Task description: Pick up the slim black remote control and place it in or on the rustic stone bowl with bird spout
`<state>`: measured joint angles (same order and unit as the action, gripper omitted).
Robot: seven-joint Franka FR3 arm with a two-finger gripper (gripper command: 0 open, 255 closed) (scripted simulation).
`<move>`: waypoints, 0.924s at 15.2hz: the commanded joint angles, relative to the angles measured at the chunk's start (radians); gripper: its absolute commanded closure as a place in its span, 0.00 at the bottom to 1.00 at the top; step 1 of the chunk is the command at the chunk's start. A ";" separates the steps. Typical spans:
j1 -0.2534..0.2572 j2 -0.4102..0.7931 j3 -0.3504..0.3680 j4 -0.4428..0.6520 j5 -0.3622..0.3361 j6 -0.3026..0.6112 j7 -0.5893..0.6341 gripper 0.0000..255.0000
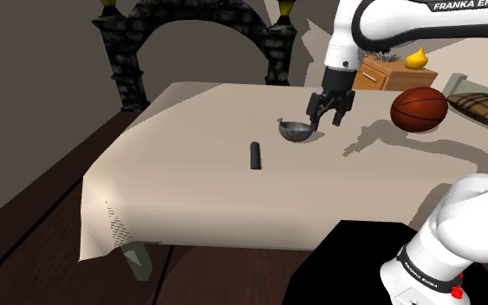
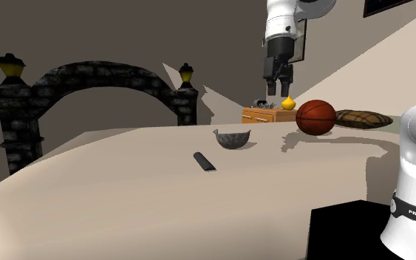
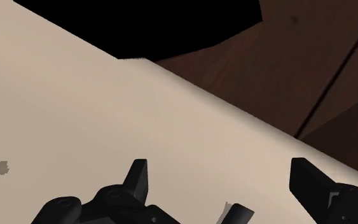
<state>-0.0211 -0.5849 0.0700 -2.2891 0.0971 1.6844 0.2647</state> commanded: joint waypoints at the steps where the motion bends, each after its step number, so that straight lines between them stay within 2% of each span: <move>1: -0.008 0.083 0.013 0.029 0.010 0.043 0.042 0.00; 8: -0.032 0.355 0.038 0.145 0.028 0.163 0.170 0.00; 14: -0.045 0.592 0.039 0.287 0.034 0.229 0.272 0.00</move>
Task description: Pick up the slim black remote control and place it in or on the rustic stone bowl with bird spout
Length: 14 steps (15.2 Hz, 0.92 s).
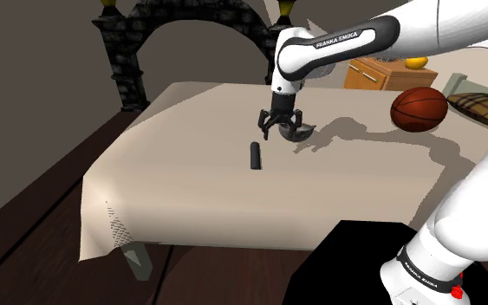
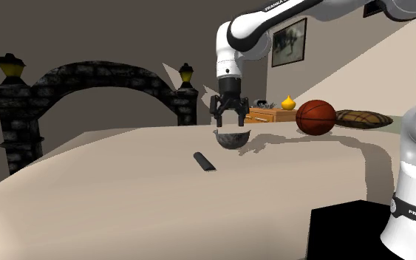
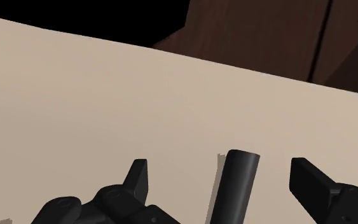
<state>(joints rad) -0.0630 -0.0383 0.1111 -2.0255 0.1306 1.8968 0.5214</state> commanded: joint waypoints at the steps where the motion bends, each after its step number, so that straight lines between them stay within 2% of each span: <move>1: -0.004 0.085 -0.003 0.051 0.002 0.024 0.031 0.00; 11: -0.015 0.486 -0.033 0.387 0.025 0.043 0.173 0.00; 14: -0.012 0.495 -0.033 0.372 0.026 0.067 0.173 0.00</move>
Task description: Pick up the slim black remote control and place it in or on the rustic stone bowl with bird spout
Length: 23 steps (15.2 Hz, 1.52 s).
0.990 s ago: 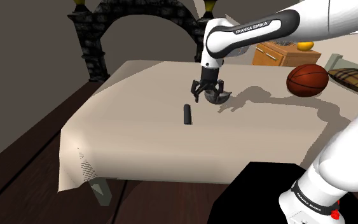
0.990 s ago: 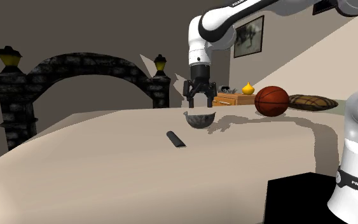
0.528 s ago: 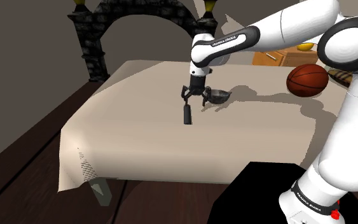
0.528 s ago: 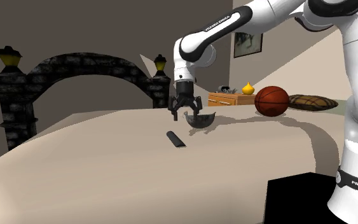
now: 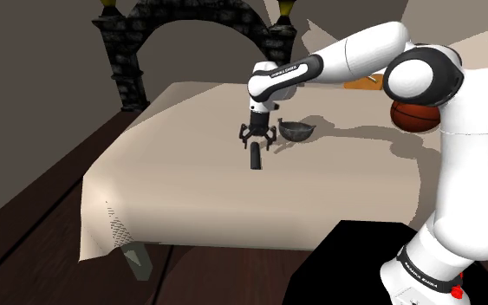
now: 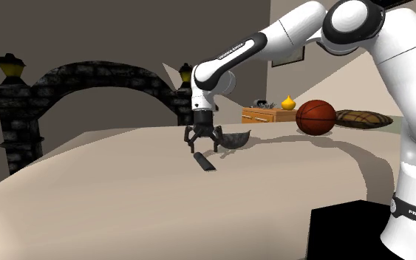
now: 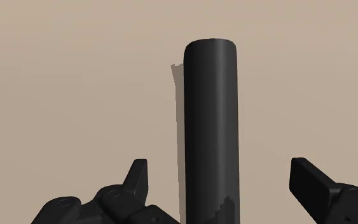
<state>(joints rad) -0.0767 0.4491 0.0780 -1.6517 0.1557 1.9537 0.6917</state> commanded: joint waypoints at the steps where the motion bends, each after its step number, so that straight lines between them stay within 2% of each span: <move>1: 0.002 0.011 0.001 -0.010 0.002 0.022 0.002 0.00; 5: 0.008 0.028 0.003 -0.047 0.004 0.077 0.000 0.00; 13: 0.008 0.028 0.003 -0.047 0.004 0.076 0.000 0.00; 14: 0.008 0.028 0.003 -0.047 0.004 0.076 0.000 1.00; 23: 0.008 0.028 0.003 -0.047 0.004 0.077 0.000 1.00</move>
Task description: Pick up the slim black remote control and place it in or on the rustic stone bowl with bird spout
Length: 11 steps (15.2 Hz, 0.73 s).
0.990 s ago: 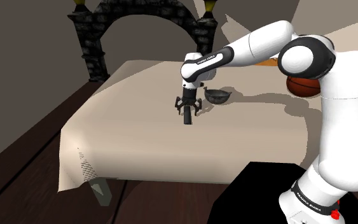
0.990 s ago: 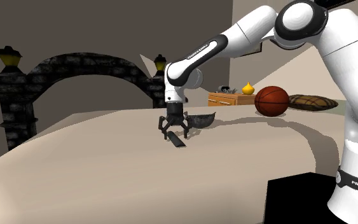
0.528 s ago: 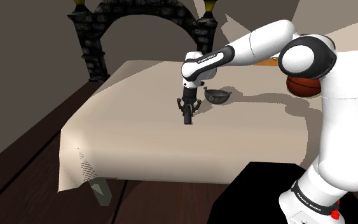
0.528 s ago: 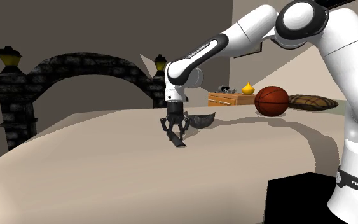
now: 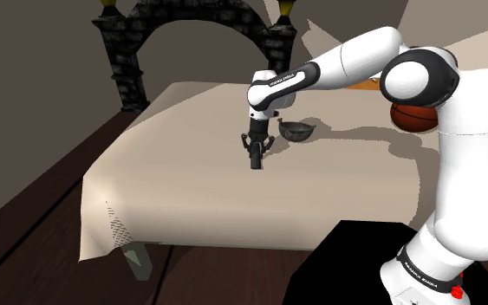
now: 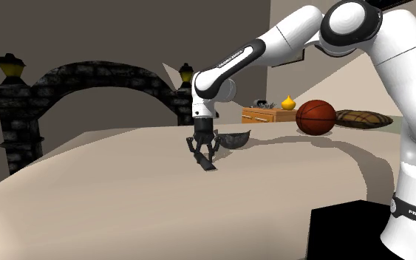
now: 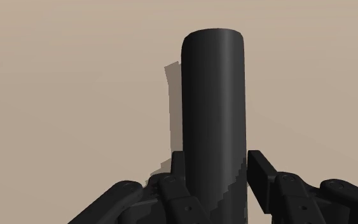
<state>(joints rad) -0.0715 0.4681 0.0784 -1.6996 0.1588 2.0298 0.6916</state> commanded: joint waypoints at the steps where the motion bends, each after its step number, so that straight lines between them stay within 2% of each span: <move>1: 0.002 0.003 0.003 0.005 0.001 -0.010 0.002 1.00; 11: 0.000 -0.053 0.003 0.059 -0.002 -0.119 0.018 1.00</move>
<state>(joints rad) -0.0707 0.4230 0.0810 -1.6453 0.1568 1.9234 0.7083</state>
